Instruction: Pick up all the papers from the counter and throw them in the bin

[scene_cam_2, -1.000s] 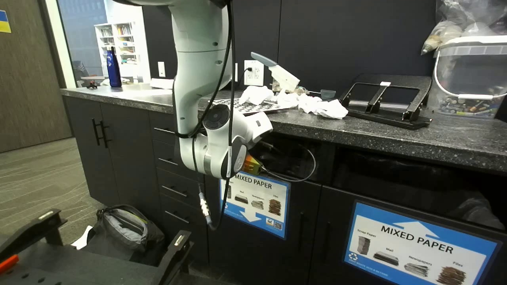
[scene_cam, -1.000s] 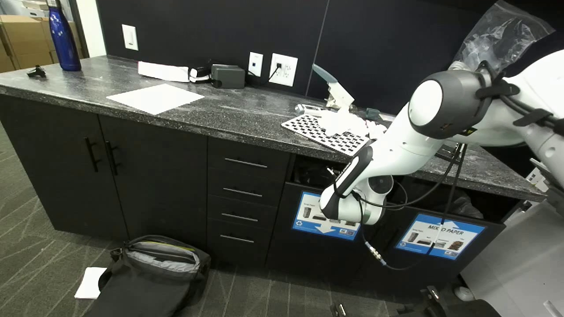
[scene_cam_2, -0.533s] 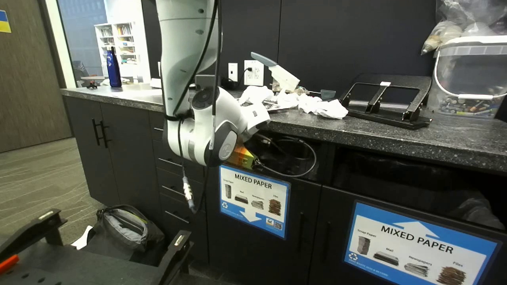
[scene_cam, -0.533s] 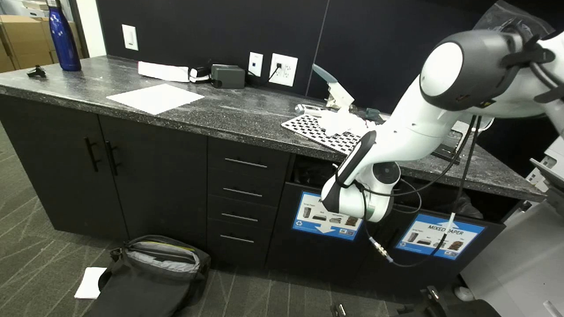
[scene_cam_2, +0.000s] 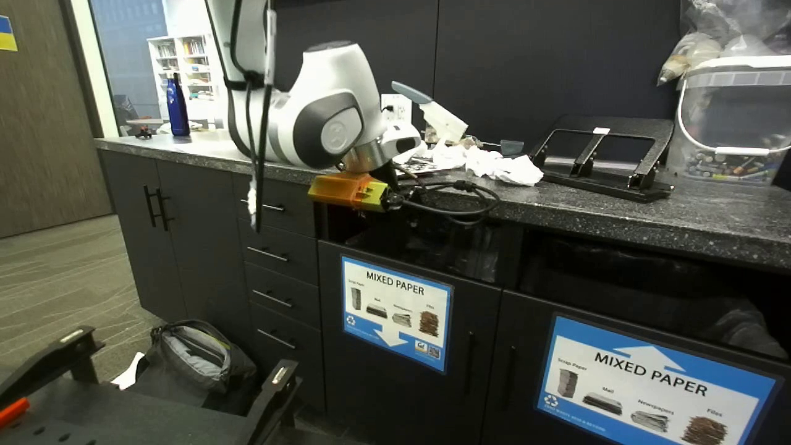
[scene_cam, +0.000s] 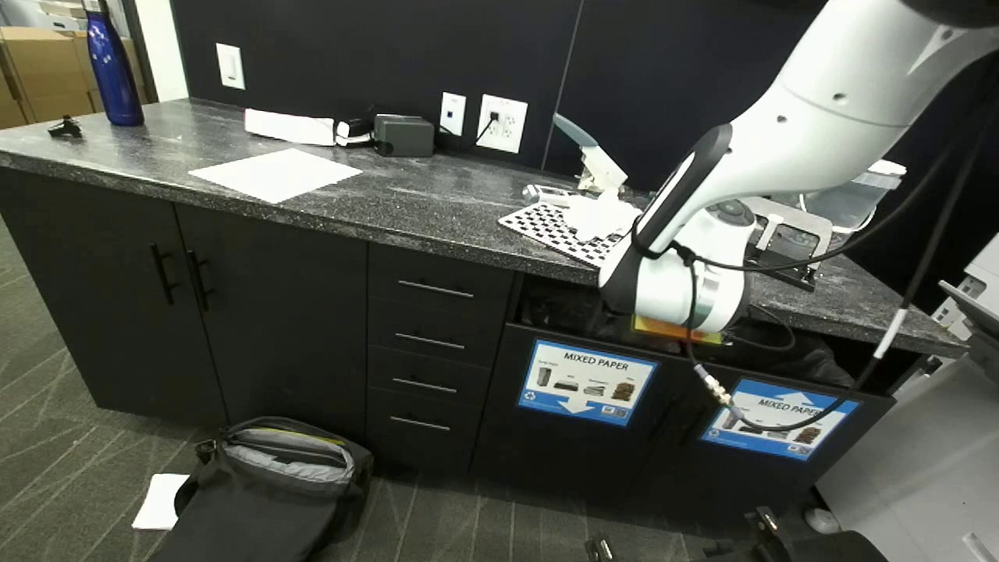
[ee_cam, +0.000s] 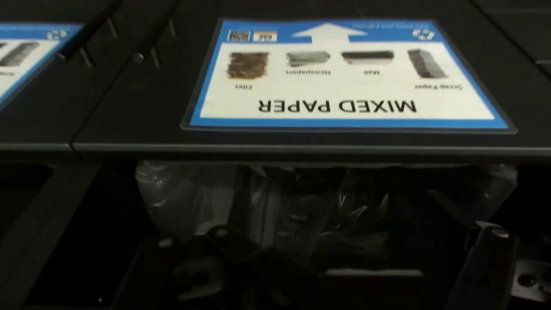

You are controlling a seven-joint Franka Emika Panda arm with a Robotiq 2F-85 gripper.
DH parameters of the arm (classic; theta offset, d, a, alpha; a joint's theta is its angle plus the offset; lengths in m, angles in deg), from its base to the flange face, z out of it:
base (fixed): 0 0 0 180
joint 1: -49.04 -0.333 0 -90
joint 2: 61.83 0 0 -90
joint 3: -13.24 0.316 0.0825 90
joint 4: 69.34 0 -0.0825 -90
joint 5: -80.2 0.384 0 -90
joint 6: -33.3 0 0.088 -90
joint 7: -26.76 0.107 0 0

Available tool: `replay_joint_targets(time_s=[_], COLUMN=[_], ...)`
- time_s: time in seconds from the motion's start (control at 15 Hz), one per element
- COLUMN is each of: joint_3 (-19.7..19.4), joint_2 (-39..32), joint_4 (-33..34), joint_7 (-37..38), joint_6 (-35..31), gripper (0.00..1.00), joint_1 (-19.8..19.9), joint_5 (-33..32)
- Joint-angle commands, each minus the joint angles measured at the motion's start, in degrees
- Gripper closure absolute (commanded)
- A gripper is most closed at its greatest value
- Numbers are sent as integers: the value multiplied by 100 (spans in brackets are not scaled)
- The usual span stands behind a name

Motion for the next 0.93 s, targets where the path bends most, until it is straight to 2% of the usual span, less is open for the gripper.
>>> replay_joint_targets(time_s=[0.0,0.13,0.2,0.27,0.33,0.53,0.67,0.87], joint_3=[-748,-1210,-1589,-1348,-1350,-1008,-781,-498], joint_2=[1196,1535,1664,1897,2050,2419,2483,2053], joint_4=[-700,-679,-458,-295,-30,591,1206,2145], joint_7=[-9,436,724,1164,1458,2054,2318,2388], joint_6=[1633,2681,3209,3640,3885,4207,4544,4868], gripper=[0,0,0,0,0,0,0,0], joint_1=[-463,-633,-864,-447,-361,70,301,685], joint_5=[-198,-796,-1105,-1762,-2035,-2557,-2656,-2478])
